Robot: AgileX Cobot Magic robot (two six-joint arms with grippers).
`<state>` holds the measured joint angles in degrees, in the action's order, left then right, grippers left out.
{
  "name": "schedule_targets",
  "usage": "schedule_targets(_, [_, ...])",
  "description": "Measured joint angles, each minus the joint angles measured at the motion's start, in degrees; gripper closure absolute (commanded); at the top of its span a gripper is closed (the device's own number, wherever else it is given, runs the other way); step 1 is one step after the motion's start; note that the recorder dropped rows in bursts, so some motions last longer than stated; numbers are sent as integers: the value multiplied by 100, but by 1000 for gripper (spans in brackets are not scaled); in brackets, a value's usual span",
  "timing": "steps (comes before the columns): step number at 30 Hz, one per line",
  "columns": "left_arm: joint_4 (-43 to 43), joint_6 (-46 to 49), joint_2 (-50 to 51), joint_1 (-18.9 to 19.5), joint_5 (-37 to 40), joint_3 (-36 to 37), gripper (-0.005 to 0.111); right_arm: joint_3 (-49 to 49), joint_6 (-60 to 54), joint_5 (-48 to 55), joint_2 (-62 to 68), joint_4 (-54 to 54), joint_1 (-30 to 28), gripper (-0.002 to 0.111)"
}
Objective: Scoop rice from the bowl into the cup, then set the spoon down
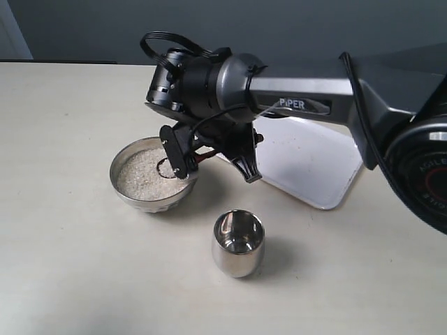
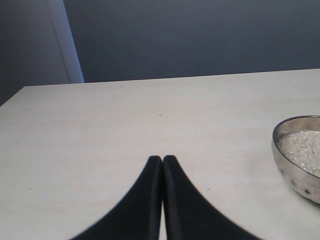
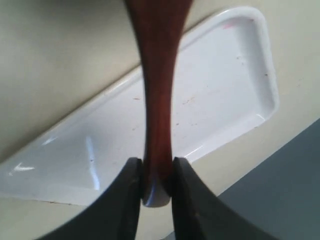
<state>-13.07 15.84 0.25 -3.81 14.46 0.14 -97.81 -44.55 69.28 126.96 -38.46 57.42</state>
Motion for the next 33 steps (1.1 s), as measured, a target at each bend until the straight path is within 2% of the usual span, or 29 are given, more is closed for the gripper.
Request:
schedule_targets(23, [0,0,0,0,0,0,106,0,460,-1325,22,-378,33,108])
schedule_targets(33, [0,0,0,0,0,0,106,0,705,-1342,34,-593,47,108])
